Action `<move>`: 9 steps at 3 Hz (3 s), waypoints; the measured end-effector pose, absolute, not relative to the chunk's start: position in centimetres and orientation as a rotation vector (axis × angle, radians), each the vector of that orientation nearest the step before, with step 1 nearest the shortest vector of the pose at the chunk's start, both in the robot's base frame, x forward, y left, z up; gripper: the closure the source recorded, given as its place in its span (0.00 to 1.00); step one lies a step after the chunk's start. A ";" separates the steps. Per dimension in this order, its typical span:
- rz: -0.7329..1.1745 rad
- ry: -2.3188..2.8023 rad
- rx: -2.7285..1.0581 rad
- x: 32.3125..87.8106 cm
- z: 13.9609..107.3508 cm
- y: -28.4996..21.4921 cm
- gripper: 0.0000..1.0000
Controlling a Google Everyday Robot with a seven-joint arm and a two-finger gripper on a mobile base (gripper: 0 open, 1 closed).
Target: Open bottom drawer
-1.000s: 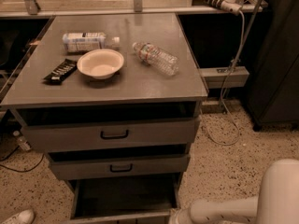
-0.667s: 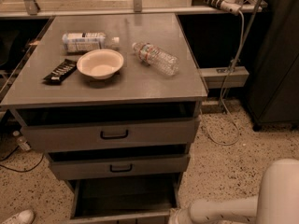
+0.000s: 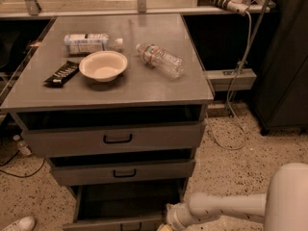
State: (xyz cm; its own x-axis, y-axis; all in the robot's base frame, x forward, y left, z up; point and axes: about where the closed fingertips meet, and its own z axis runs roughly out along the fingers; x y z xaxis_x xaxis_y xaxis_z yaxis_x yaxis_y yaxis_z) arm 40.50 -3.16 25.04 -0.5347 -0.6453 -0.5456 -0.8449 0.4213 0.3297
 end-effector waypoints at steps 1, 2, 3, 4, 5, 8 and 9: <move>0.840 2.313 -1.306 42.1 25.8 -1.8 0.00; 0.860 2.321 -1.323 41.7 24.4 -1.6 0.00; 0.877 2.337 -1.353 41.8 21.9 -1.2 0.00; 0.902 2.350 -1.366 41.8 19.6 -0.7 0.00; 0.906 2.353 -1.368 41.7 19.6 -0.7 0.00; 0.898 2.445 -1.289 38.0 20.5 -2.3 0.00; 0.844 2.525 -1.147 35.0 22.2 -4.8 0.00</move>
Offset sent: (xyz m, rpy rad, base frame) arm 0.0087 0.0144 -0.0215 0.0093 0.0250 0.0503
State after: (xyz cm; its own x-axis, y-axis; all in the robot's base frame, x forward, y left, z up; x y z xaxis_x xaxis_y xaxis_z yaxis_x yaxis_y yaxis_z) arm 34.99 -4.78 22.16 -0.6619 -0.6093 -0.4366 -0.7493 0.5243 0.4045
